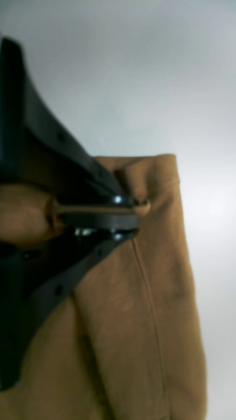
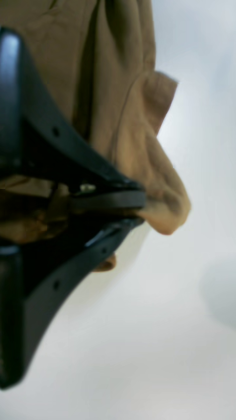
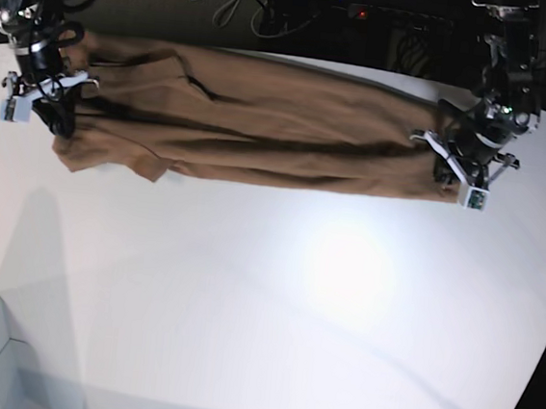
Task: Layout the t-shirt on the table in an organized manner, then fold the t-shirt properly
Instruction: 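Grasp the hem with both grippers and fold it toward the collar, then lay the folded hem down and adjust the grip with both grippers, then regrasp the strip end with the left gripper, holding the other end with right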
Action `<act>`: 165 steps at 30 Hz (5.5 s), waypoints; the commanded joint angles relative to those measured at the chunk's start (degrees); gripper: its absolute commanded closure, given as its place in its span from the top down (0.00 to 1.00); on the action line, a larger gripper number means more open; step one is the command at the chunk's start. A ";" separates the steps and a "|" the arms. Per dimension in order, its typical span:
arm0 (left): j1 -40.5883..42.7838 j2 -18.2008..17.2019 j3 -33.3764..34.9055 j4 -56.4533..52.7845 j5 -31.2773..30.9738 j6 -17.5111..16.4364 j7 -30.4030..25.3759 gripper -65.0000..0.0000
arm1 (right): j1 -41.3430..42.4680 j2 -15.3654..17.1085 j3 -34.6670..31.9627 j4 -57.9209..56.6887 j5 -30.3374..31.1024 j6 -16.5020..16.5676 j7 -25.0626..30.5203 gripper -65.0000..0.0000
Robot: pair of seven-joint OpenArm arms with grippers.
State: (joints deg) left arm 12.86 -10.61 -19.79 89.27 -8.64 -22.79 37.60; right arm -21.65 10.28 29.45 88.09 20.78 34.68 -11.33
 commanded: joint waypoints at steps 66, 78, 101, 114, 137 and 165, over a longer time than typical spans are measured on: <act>-9.57 -6.66 0.06 -2.99 0.51 -10.84 24.24 0.00 | -7.14 -2.33 -0.92 -5.50 0.81 5.32 12.43 0.00; -9.13 -8.33 0.41 -2.55 0.07 -11.02 24.77 0.01 | -4.06 -2.33 -0.92 -11.30 0.72 5.32 12.34 0.00; -4.47 -0.16 -9.97 13.36 -0.01 -11.02 24.86 0.47 | -2.57 -2.50 -0.92 -11.39 0.72 5.32 11.99 0.00; -3.32 4.94 -15.24 9.58 -0.01 -11.02 24.24 0.57 | -2.57 -2.50 -1.01 -11.39 0.72 5.32 11.99 0.00; -5.17 5.12 -16.56 -1.49 -0.01 -11.02 24.07 0.54 | -2.57 -2.50 -1.01 -11.39 0.72 5.32 11.90 0.00; -6.23 18.30 -10.32 22.68 0.42 -10.75 24.86 0.00 | 0.59 -2.59 -5.85 -11.65 0.72 5.32 6.81 0.00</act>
State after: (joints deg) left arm 7.29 7.68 -30.20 110.89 -6.66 -33.50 63.96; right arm -20.82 7.25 23.55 76.12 22.28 39.83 -3.70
